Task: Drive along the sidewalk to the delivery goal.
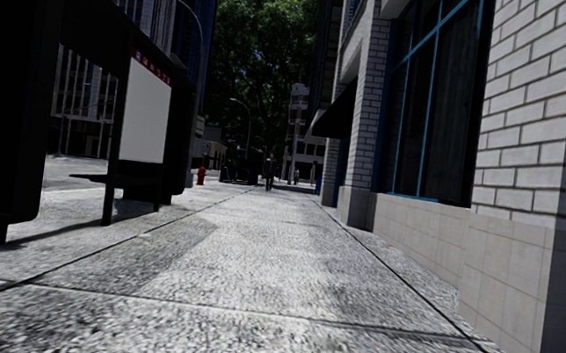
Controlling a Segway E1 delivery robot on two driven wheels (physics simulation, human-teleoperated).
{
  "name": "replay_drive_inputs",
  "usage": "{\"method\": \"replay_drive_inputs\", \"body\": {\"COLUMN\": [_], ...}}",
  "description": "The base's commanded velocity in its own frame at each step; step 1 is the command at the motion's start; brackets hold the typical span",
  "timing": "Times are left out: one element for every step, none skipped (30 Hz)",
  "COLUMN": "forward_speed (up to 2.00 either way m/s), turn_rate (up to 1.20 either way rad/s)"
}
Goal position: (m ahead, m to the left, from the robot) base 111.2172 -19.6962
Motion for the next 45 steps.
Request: {"method": "replay_drive_inputs", "body": {"forward_speed": [2.0, 2.0, 2.0, 2.0, 2.0, 2.0, 2.0, 2.0, 2.0, 2.0, 2.0, 2.0, 2.0, 2.0, 2.0, 2.0, 2.0, 2.0, 2.0, 2.0, 2.0, 2.0, 2.0, 2.0, 2.0, 2.0, 2.0, 2.0, 2.0, 2.0, 2.0, 2.0, 2.0, 2.0, 2.0, 2.0, 2.0, 2.0, 2.0, 2.0, 2.0, 2.0, 2.0, 2.0, 2.0], "turn_rate": [0.0, 0.0, 0.0, 0.0, 0.0, 0.0, 0.0, 0.0, 0.0, 0.0, 0.0, 0.0, 0.0, 0.0, 0.0, 0.0, 0.0, 0.0, 0.0, 0.0, 0.0, 0.0, 0.0, 0.0, 0.0, 0.0, 0.0, 0.0, 0.0, 0.0, 0.0, 0.0, 0.0, 0.0, 0.0, 0.0, 0.0, 0.0, 0.0, 0.0, 0.0, 0.0, 0.0, 0.0, 0.0]}}
